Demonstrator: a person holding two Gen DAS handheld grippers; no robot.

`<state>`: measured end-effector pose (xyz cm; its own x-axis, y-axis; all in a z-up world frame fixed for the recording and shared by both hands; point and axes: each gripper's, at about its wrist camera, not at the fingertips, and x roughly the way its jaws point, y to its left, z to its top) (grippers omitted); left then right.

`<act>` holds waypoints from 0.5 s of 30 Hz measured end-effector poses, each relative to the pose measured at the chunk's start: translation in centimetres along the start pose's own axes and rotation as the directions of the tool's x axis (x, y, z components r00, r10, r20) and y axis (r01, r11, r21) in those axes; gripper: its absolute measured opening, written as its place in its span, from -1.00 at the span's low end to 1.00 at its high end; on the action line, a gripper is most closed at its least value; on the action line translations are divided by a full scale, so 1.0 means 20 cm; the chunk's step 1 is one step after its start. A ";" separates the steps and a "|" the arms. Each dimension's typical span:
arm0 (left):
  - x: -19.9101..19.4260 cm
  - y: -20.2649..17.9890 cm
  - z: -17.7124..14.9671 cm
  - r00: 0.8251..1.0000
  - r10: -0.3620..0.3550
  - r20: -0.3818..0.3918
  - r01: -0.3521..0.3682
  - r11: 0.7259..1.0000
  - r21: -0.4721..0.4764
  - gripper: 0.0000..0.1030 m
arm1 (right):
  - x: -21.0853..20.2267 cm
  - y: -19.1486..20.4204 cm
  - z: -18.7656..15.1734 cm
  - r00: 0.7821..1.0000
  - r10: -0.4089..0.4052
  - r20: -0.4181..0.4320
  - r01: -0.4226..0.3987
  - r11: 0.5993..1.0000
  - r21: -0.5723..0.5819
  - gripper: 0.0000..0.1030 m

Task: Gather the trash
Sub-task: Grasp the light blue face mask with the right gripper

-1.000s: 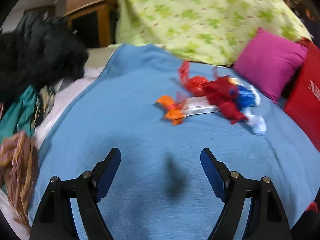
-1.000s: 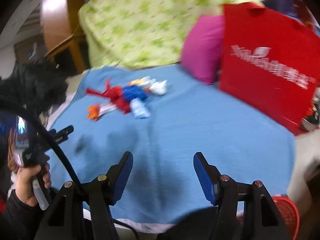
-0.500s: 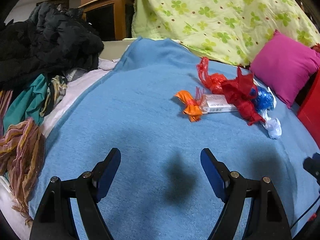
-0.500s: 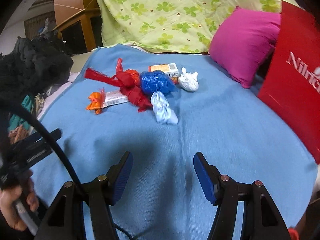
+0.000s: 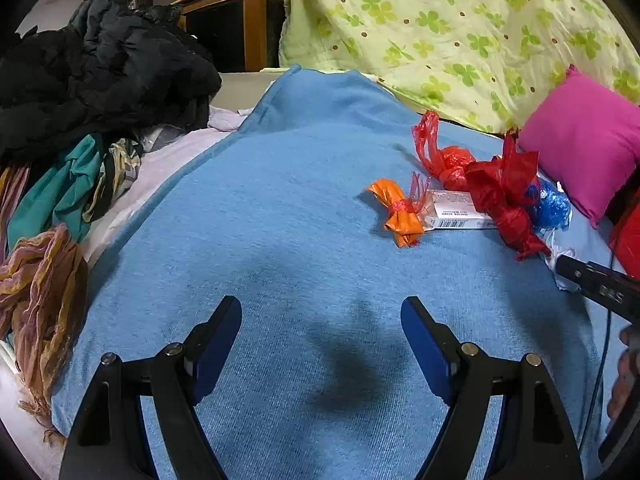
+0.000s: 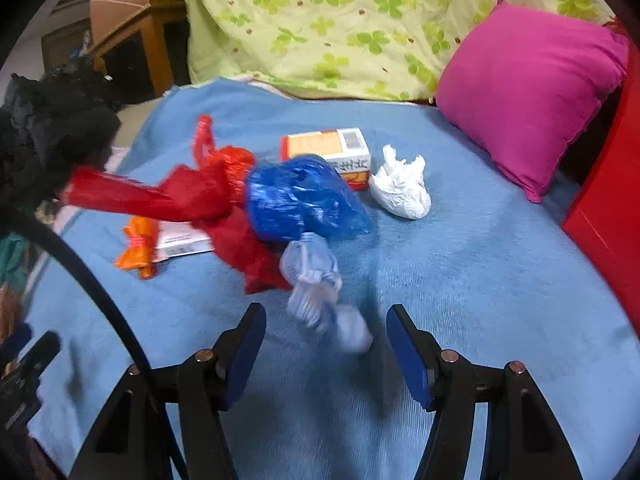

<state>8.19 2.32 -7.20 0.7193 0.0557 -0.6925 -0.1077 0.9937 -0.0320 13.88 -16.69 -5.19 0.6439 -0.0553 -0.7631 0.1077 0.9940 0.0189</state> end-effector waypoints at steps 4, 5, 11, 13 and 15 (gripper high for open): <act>0.01 -0.01 0.00 1.000 0.002 0.000 -0.002 1.000 0.003 0.59 | 0.08 -0.01 0.00 1.000 -0.021 -0.022 0.021 1.000 -0.015 -0.25; 0.02 -0.01 0.00 1.000 0.001 -0.003 -0.001 1.000 0.002 0.59 | 0.08 -0.01 -0.01 1.000 -0.017 -0.023 0.017 1.000 -0.016 -0.28; 0.02 -0.01 -0.01 1.000 0.012 0.003 -0.012 1.000 0.000 0.59 | -0.04 -0.05 -0.08 1.000 -0.003 0.014 0.003 1.000 -0.001 -0.33; 0.02 0.00 -0.01 1.000 0.015 0.004 -0.015 1.000 -0.004 0.59 | -0.10 -0.08 -0.13 1.000 0.015 0.024 -0.015 0.999 0.029 -0.33; 0.02 -0.01 -0.01 1.000 0.022 0.003 -0.022 1.000 -0.005 0.59 | -0.15 -0.10 -0.18 0.999 0.031 0.031 -0.033 0.998 0.052 -0.33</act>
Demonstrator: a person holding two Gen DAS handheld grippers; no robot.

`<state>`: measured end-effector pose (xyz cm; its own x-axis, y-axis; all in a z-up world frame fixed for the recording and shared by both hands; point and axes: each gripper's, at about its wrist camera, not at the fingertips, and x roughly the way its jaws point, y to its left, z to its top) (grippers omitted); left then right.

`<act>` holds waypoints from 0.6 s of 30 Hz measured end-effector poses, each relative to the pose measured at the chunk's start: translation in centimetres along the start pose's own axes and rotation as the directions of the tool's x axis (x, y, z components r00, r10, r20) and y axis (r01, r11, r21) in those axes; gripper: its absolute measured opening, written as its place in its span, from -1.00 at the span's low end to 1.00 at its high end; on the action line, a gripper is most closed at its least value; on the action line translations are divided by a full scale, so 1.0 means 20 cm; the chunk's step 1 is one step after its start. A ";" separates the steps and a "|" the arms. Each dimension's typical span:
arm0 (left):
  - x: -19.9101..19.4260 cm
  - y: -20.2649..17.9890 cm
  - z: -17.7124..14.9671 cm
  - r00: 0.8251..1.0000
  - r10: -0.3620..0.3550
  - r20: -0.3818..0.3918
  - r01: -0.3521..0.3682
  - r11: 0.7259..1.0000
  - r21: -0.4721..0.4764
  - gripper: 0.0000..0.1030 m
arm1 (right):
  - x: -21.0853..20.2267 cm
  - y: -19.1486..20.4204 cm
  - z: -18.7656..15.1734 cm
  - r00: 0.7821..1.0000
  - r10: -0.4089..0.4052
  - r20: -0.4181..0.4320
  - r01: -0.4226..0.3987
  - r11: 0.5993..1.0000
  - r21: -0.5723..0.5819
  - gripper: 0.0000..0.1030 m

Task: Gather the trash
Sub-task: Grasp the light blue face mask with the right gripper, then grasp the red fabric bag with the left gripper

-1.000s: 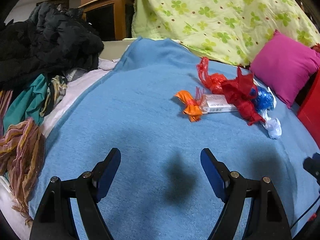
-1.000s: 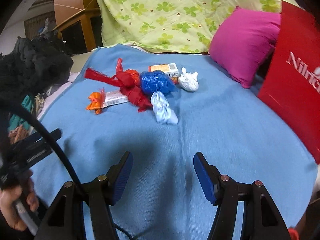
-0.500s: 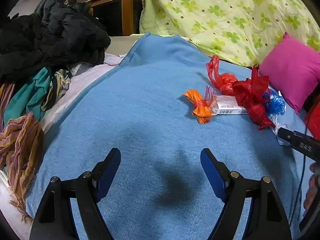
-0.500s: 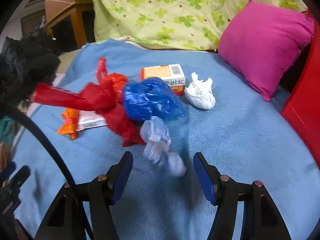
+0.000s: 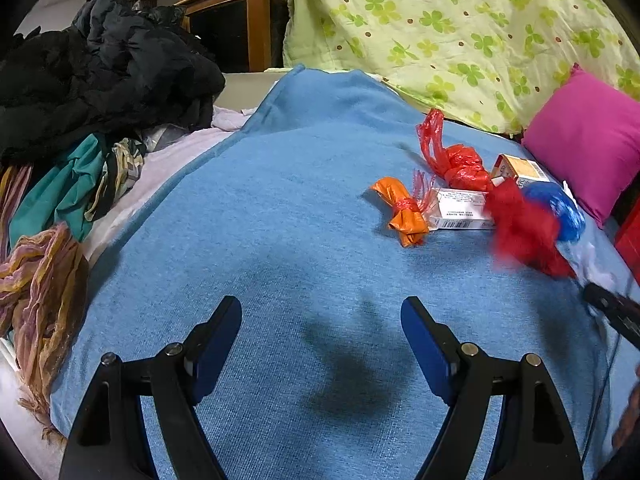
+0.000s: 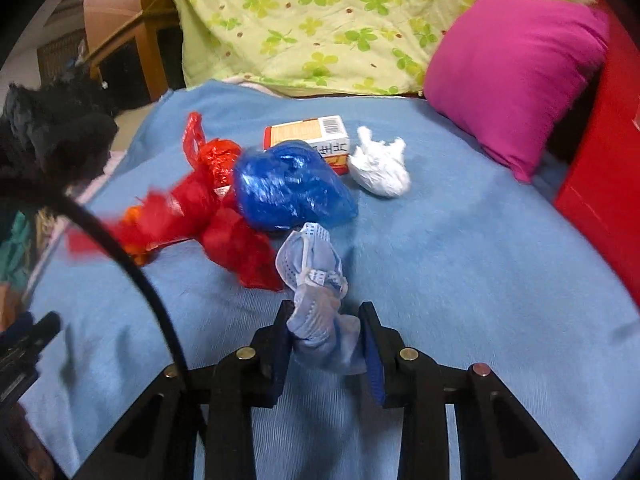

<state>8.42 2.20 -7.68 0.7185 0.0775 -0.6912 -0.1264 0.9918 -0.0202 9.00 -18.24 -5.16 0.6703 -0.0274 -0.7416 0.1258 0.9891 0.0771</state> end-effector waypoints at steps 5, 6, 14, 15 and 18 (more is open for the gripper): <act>0.01 -0.02 -0.01 0.999 0.033 0.006 -0.033 0.999 0.021 0.59 | -0.12 -0.06 -0.11 0.999 0.029 0.017 -0.030 0.998 0.046 -0.33; 0.01 -0.03 -0.02 0.999 0.043 0.010 -0.043 0.999 0.027 0.59 | -0.14 -0.07 -0.12 0.999 0.033 0.029 -0.034 0.998 0.053 -0.33; -0.01 -0.10 -0.01 0.997 0.048 0.064 -0.054 0.995 0.084 0.59 | -0.24 -0.14 -0.15 0.990 0.105 0.090 -0.114 0.987 0.110 -0.33; -0.03 -0.13 -0.01 0.997 0.034 0.067 -0.041 0.994 0.099 0.59 | -0.23 -0.15 -0.16 0.989 0.127 0.078 -0.136 0.984 0.115 -0.33; -0.05 -0.21 0.01 0.999 -0.030 0.042 0.024 0.990 0.137 0.59 | -0.22 -0.13 -0.17 0.984 0.170 0.052 -0.175 0.978 0.114 -0.33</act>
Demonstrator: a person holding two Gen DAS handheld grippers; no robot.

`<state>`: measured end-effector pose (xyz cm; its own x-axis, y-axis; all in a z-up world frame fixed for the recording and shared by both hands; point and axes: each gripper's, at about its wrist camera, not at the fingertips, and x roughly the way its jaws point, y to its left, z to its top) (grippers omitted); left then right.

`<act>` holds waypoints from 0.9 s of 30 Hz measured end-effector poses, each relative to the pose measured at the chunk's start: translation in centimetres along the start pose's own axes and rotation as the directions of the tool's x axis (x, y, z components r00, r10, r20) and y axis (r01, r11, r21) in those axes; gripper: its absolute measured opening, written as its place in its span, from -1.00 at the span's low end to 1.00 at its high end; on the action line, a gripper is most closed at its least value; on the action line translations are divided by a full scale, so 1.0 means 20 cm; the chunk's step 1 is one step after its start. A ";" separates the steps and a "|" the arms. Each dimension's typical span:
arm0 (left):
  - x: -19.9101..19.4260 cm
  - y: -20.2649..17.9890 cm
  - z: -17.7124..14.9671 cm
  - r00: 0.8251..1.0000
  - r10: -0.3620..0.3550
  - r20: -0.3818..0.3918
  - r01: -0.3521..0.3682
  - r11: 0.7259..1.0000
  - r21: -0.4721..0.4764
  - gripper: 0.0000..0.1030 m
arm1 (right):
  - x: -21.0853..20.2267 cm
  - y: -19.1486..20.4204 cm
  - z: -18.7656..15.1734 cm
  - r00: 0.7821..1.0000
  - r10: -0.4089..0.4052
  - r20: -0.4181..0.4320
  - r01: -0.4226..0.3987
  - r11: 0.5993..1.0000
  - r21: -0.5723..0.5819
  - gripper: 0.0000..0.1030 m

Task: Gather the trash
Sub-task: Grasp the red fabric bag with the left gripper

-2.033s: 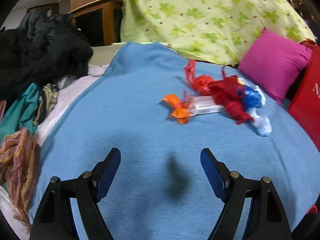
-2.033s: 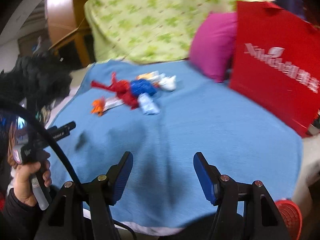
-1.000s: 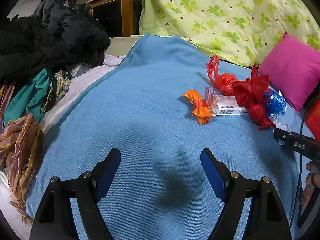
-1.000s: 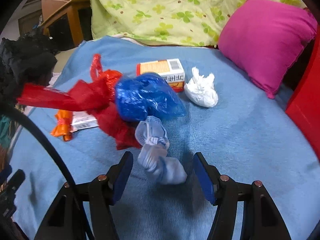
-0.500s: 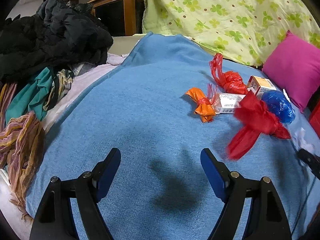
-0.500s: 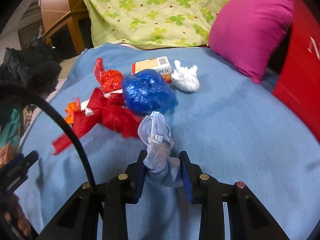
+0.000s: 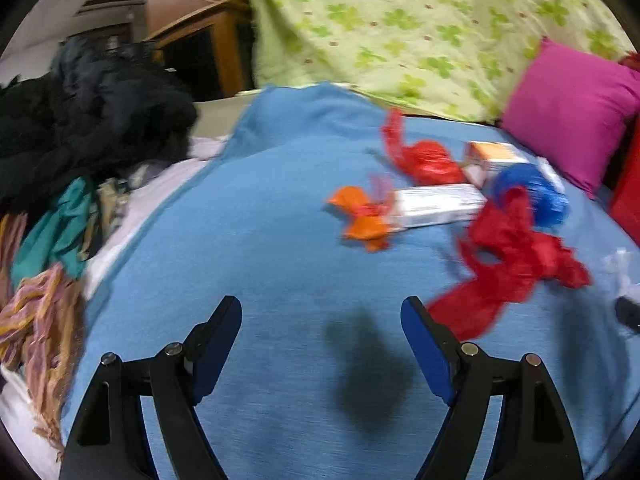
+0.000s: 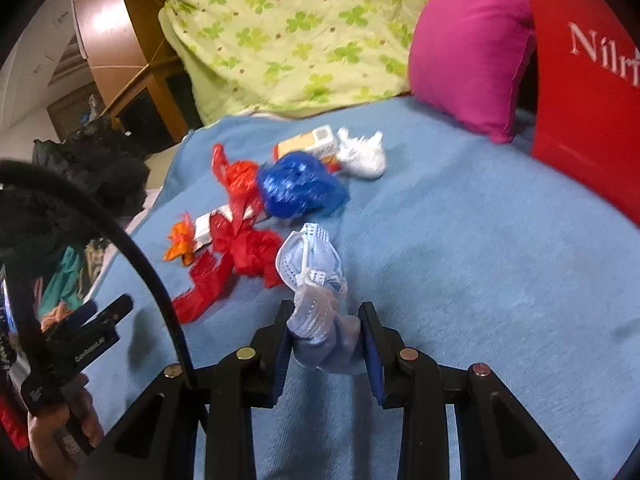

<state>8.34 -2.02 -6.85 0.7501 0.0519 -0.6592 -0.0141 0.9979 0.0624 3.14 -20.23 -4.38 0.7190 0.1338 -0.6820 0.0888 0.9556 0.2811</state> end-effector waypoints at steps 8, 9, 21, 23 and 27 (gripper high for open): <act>0.01 -0.36 0.21 0.962 -0.259 -0.083 0.255 0.966 -0.046 0.60 | -0.11 -0.05 -0.09 1.000 0.019 0.013 -0.020 0.998 0.056 -0.33; 0.02 -0.40 0.22 0.955 -0.280 -0.096 0.275 0.960 -0.057 0.60 | -0.11 -0.06 -0.10 1.000 0.017 0.009 -0.017 0.997 0.069 -0.33; 0.29 -0.64 0.16 0.923 -0.251 -0.291 0.241 0.968 -0.069 -0.04 | -0.19 -0.10 -0.13 0.999 0.008 0.054 -0.013 0.995 0.095 -0.33; 0.25 -0.61 0.16 0.929 -0.233 -0.288 0.231 0.972 -0.043 -0.13 | -0.22 -0.11 -0.15 0.998 0.001 0.067 -0.008 0.995 0.096 -0.33; 0.14 -0.42 0.17 0.950 -0.195 -0.243 0.190 0.981 -0.045 -0.14 | -0.27 -0.08 -0.18 0.996 -0.022 0.090 0.015 0.997 0.075 -0.33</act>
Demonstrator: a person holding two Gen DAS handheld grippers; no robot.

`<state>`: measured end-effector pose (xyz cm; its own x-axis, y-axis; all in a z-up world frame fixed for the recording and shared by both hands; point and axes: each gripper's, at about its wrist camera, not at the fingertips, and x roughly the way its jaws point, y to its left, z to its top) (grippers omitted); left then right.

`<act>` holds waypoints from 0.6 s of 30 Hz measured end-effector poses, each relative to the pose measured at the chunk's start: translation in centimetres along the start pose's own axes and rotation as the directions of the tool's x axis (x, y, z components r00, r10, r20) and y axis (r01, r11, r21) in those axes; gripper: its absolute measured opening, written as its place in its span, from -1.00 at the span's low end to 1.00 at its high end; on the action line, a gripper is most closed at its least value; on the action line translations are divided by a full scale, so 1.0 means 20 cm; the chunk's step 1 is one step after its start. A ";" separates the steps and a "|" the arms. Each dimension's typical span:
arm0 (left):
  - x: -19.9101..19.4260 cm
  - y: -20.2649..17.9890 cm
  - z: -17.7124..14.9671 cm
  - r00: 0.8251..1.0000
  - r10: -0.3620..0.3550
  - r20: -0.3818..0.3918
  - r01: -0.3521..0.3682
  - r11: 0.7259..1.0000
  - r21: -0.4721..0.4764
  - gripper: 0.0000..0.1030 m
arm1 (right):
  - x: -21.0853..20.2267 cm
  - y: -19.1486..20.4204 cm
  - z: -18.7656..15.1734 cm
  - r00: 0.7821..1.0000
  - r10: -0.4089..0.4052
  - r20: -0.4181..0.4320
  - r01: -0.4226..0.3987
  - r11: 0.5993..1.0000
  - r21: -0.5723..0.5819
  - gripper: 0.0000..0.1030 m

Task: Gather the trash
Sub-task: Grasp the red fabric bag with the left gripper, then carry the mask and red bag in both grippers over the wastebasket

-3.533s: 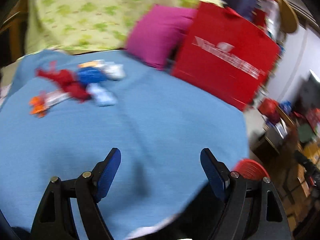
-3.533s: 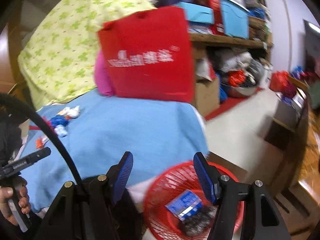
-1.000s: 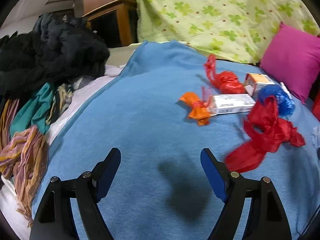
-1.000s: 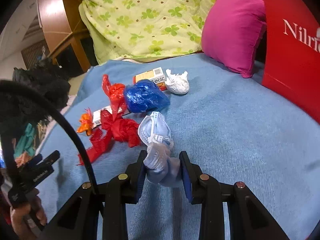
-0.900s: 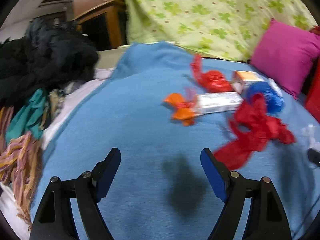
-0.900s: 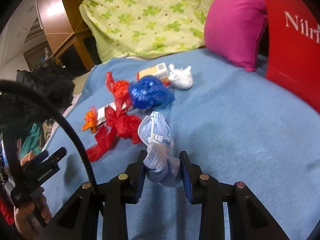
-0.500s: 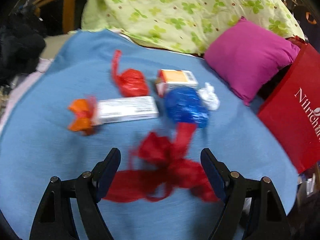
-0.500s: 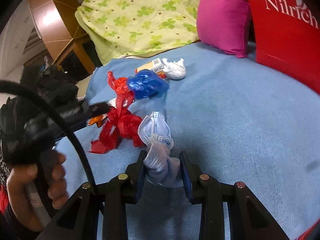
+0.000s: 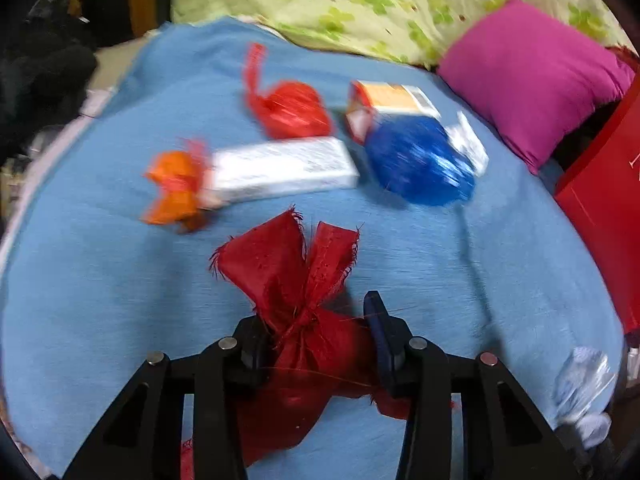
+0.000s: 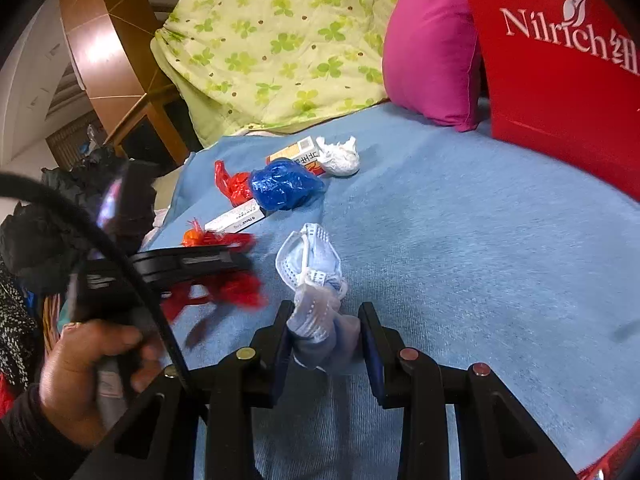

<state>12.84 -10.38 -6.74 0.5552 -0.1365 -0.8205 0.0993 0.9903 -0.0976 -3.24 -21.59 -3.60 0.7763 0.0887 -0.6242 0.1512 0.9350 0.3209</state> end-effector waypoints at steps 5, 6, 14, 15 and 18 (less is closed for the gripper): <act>-0.17 0.26 -0.06 0.994 0.091 0.055 -0.090 0.996 -0.018 -0.14 | -0.06 0.04 -0.04 0.999 -0.027 0.023 0.028 0.999 -0.029 -0.33; -0.19 0.31 -0.09 0.992 0.106 0.060 -0.105 0.994 -0.022 -0.14 | -0.08 0.05 -0.05 0.999 -0.033 0.025 0.034 0.999 -0.031 -0.33; -0.36 0.53 -0.22 0.990 0.114 0.085 -0.108 0.992 -0.068 -0.14 | -0.32 0.04 -0.03 0.990 -0.122 0.073 0.123 0.992 -0.012 -0.33; -0.35 0.52 -0.22 0.991 0.104 0.089 -0.098 0.993 -0.068 -0.14 | -0.37 0.04 -0.02 0.987 -0.137 0.088 0.138 0.990 -0.009 -0.33; -0.41 0.48 -0.25 0.991 0.071 0.114 -0.066 0.996 -0.052 -0.14 | -0.49 0.02 0.00 0.976 -0.182 0.118 0.183 0.983 0.004 -0.33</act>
<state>4.99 0.32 -3.75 0.6514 -0.0677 -0.7557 0.0194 0.9972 -0.0727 -10.68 -22.15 2.65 0.8025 -0.1244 -0.5835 0.2933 0.9339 0.2044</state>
